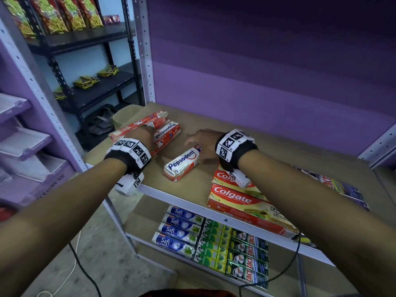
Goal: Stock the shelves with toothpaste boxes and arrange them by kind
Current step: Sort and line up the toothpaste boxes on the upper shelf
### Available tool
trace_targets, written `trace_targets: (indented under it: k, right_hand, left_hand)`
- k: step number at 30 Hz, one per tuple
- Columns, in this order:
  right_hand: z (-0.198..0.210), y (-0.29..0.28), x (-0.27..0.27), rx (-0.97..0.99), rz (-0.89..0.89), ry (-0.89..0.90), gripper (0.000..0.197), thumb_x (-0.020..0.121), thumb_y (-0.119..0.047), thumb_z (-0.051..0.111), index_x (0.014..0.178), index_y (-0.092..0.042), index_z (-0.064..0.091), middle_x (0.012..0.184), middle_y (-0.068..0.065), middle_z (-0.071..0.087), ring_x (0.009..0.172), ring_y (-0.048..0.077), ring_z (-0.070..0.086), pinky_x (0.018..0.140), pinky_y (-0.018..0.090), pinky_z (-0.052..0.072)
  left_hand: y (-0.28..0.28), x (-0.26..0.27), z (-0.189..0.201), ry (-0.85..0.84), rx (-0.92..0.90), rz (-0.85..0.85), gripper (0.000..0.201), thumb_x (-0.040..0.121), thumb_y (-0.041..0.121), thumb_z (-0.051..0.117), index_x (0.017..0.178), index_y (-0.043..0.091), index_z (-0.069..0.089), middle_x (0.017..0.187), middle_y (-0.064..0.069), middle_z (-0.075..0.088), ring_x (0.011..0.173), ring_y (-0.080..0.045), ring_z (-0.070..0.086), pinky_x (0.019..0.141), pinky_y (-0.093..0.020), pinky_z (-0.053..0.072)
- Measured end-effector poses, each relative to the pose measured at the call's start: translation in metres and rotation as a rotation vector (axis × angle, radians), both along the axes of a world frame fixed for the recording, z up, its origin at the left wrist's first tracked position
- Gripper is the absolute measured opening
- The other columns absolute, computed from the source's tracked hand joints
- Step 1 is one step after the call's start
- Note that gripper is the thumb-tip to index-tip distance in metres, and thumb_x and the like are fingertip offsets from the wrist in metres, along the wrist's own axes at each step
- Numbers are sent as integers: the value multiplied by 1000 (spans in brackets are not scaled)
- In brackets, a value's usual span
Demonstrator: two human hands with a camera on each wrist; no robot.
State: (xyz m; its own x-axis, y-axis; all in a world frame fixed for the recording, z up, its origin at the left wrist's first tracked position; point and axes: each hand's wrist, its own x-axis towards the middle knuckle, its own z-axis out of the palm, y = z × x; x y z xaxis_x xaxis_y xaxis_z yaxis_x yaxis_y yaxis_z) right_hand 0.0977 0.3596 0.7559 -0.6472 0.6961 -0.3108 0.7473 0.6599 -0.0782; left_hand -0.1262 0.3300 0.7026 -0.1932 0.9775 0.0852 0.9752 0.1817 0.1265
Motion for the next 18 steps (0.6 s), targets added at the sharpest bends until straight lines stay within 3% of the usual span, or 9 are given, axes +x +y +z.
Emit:
trace_targets:
  k: [5, 10, 12, 15, 18]
  right_hand:
    - [-5, 4, -18, -9, 13, -89, 76, 72, -19, 84, 139, -26, 52, 134, 4, 53, 121, 24, 52, 98, 38, 49]
    - [-12, 6, -22, 19, 42, -131, 60, 68, -19, 86, 123, -23, 63, 122, 0, 64, 111, 23, 60, 95, 40, 51]
    - [-14, 7, -21, 31, 30, -94, 52, 67, -16, 86, 115, -24, 66, 116, -1, 66, 105, 23, 62, 90, 40, 53]
    - [-15, 13, -15, 35, 28, 15, 37, 66, -13, 85, 95, -27, 66, 101, -8, 63, 94, 18, 62, 73, 29, 48]
    - [-16, 18, -6, 12, 34, 105, 31, 67, -16, 85, 88, -29, 67, 92, -14, 60, 92, 15, 62, 71, 29, 48]
  left_hand:
    - [1, -11, -2, -13, 15, -12, 45, 87, 29, 67, 129, 13, 60, 123, -17, 63, 108, -34, 61, 92, -36, 47]
    - [2, -13, -6, -13, 63, -36, 50, 86, 32, 68, 133, 19, 57, 123, -16, 64, 107, -33, 63, 92, -36, 48]
    - [2, -13, -6, -15, 51, -47, 50, 89, 34, 65, 136, 20, 55, 128, -15, 62, 111, -33, 61, 95, -36, 46]
    - [1, -11, -2, -9, 0, -56, 51, 91, 44, 59, 138, 25, 52, 131, -13, 60, 114, -32, 60, 97, -37, 45]
    - [-3, -6, 4, -11, -62, -67, 56, 86, 50, 62, 136, 27, 53, 129, -11, 62, 112, -30, 60, 96, -36, 47]
